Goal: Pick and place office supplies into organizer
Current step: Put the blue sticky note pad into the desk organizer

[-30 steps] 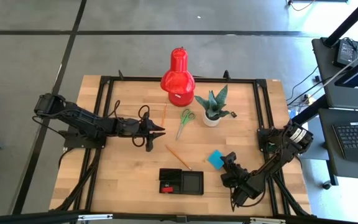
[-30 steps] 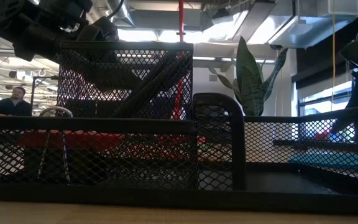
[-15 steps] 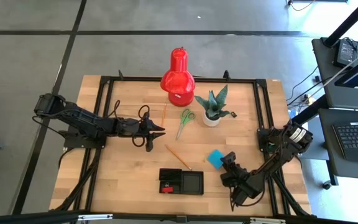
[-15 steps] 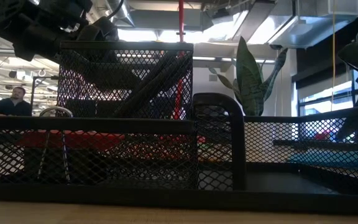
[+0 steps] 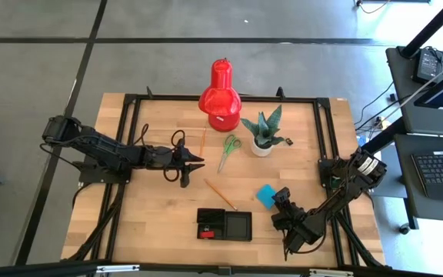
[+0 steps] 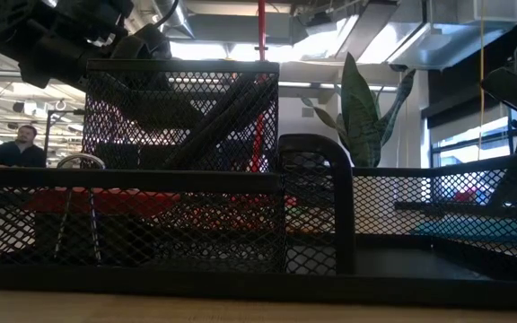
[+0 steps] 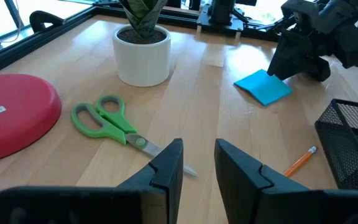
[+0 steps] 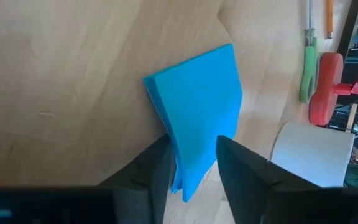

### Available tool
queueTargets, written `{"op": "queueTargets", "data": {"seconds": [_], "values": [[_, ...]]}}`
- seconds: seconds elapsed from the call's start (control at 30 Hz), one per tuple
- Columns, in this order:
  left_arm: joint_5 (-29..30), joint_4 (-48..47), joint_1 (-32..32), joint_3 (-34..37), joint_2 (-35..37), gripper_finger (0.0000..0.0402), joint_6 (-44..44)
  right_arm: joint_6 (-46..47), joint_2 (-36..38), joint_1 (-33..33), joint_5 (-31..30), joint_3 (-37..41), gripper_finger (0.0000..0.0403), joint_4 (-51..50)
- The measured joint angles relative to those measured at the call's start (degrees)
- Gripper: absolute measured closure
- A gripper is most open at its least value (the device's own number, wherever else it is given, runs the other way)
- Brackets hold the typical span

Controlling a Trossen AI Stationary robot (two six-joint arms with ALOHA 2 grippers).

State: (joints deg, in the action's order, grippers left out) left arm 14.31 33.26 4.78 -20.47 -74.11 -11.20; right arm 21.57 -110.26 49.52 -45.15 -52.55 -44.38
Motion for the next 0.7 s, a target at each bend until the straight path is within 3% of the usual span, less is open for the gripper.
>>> {"op": "queueTargets", "data": {"seconds": [0.7], "values": [[0.0, 0.0, 0.0, 0.0, 0.0, 0.0315, 0.0, 5.5, 0.0, 0.0, 0.4, 0.3, 0.0396, -1.0]]}}
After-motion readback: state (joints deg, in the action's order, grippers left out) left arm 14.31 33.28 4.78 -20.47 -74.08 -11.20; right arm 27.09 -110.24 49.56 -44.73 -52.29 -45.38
